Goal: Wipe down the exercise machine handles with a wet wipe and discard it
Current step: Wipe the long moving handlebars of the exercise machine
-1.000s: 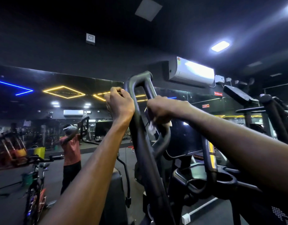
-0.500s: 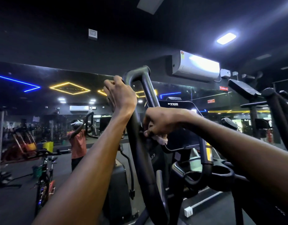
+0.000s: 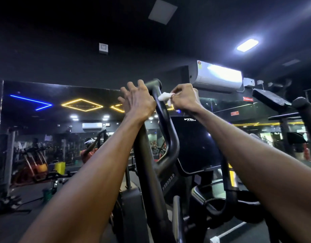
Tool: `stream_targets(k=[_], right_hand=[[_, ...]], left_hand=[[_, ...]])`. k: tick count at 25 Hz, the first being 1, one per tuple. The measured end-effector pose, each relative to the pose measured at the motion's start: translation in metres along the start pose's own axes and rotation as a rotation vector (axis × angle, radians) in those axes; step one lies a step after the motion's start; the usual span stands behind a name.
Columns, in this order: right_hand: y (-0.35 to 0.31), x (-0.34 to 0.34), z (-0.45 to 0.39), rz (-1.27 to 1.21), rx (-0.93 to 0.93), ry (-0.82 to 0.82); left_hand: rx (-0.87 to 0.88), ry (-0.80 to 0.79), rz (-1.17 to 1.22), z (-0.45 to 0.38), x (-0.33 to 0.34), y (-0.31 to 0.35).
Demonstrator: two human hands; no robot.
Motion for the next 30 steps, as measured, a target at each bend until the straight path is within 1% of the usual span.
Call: stream_targets(k=[2,4,6,9,10,11,13,14,16,18,21,22,24,25,26,28,29,30], right_hand=[[0.001,0.022,-0.01,-0.12,0.024,0.041],[0.009,0.037,-0.013,-0.145,0.012,0.042],[0.027,0.046,-0.016,-0.183,0.087,0.062],[0.029,0.051,-0.031,-0.35,0.201,0.157],[0.027,0.054,-0.036,-0.418,0.217,0.148],[0.027,0.059,-0.038,-0.496,0.237,0.103],[0.034,0.069,-0.033,-0.74,0.336,-0.025],[0.036,0.072,-0.03,-0.852,0.384,-0.048],[0.034,0.073,-0.034,-0.989,0.434,-0.022],[0.028,0.073,-0.035,-1.031,0.443,-0.015],[0.033,0.078,-0.012,-1.057,0.475,-0.188],[0.035,0.079,-0.005,-1.092,0.481,-0.195],[0.039,0.079,-0.002,-1.15,0.47,-0.118],[0.041,0.078,-0.001,-1.141,0.464,-0.098],[0.042,0.08,0.004,-1.127,0.46,-0.128],[0.044,0.084,0.02,-1.148,0.477,-0.251],[0.046,0.085,0.024,-1.167,0.474,-0.258],[0.046,0.085,0.023,-1.199,0.457,-0.215]], left_hand=[[-0.002,0.007,-0.032,-0.003,0.004,0.002],[-0.006,0.04,-0.028,-0.004,0.006,-0.002],[0.006,0.054,-0.027,-0.004,0.008,-0.004],[0.019,0.055,-0.046,-0.005,0.011,-0.004],[0.02,0.06,-0.051,-0.006,0.011,-0.004],[0.018,0.067,-0.058,-0.007,0.012,-0.003],[0.013,0.067,-0.072,-0.007,0.012,-0.003],[0.014,0.066,-0.08,-0.007,0.013,-0.003],[0.017,0.061,-0.101,-0.006,0.014,-0.003],[0.023,0.066,-0.112,-0.007,0.013,-0.003],[0.032,0.075,-0.103,-0.005,0.011,-0.003],[0.032,0.073,-0.097,-0.004,0.011,-0.003],[0.033,0.061,-0.101,-0.003,0.011,-0.002],[0.036,0.062,-0.105,-0.002,0.011,-0.001],[0.035,0.067,-0.1,-0.002,0.01,-0.002],[0.028,0.064,-0.08,-0.001,0.008,-0.003],[0.028,0.061,-0.077,-0.002,0.009,-0.003],[0.03,0.059,-0.078,-0.002,0.01,-0.004]])
Point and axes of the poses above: each hand's wrist, its own z-axis away from the middle knuckle, its own x-axis out of the palm, y = z × x, the point moved 5 cm from there along -z, towards the middle knuckle, and after that the axes turned 12 degrees about -x, right-handed, at the moved point
